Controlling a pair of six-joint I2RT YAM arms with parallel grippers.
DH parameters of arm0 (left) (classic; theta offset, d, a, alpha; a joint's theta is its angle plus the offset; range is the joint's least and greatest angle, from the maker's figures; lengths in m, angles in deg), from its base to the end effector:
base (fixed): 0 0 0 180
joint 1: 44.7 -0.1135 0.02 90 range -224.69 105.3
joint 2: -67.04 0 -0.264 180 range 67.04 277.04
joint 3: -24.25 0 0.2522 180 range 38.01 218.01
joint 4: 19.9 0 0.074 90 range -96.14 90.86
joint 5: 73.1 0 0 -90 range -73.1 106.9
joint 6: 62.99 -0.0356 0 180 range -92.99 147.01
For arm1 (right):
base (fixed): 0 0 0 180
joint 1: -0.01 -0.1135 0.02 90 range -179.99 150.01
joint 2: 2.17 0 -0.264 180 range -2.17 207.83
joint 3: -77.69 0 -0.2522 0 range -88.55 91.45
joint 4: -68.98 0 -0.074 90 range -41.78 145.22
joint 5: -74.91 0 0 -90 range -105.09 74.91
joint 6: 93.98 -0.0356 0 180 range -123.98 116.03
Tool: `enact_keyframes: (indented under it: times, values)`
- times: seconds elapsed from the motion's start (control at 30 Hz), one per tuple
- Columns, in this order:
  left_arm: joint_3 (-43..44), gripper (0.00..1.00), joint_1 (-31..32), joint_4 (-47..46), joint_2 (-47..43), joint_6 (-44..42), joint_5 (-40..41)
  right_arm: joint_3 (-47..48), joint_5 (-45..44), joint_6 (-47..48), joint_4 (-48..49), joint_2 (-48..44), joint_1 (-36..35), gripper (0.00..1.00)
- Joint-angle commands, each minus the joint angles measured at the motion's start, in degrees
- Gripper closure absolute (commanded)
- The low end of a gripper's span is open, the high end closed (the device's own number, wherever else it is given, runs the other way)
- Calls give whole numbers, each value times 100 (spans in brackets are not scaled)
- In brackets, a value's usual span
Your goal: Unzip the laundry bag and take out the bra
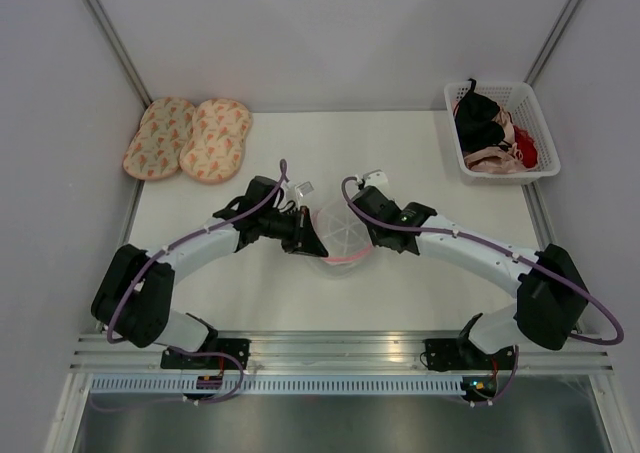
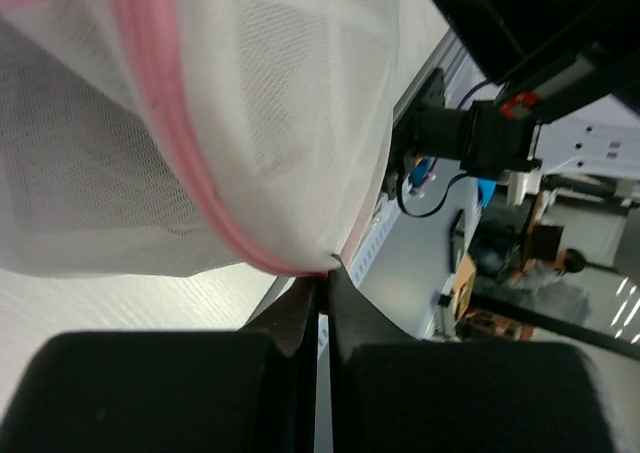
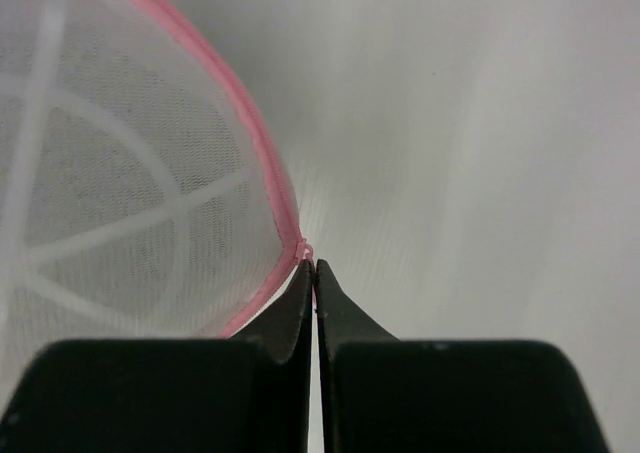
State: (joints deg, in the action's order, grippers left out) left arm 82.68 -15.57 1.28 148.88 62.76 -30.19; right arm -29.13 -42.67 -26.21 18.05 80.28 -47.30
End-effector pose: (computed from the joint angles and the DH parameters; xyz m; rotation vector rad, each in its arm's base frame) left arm 0.2353 -0.1610 0.2057 0.3105 2.5207 -1.4796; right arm 0.2065 0.1995 0.2430 -0.3753 2.4233 -0.1220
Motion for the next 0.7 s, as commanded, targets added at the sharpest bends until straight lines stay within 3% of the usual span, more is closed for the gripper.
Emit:
enact_keyframes:
  times: [0.0,0.17,0.23,0.27,0.37,0.43,0.5,0.67]
  values:
    - [437,98,172,945,138,-1419,-714,325,-988,342,208,95,256,99]
    - [561,96,225,1086,244,-1536,-478,457,-636,405,430,87,547,100]
    - [596,67,225,1112,131,-1343,248,422,-330,466,500,-9,547,100]
    - [605,41,225,1130,52,-1247,566,343,-189,484,526,-45,547,100]
    - [631,16,225,1296,-492,-728,2016,141,286,501,535,-247,547,100]
    - [544,12,225,1332,-1105,-237,2867,35,585,492,570,-440,547,100]
    - [395,9,225,1245,-1529,298,3205,-123,1172,457,622,-563,547,99]
    - [-343,6,252,674,-2312,1406,2768,-509,3552,414,1017,-827,547,100]
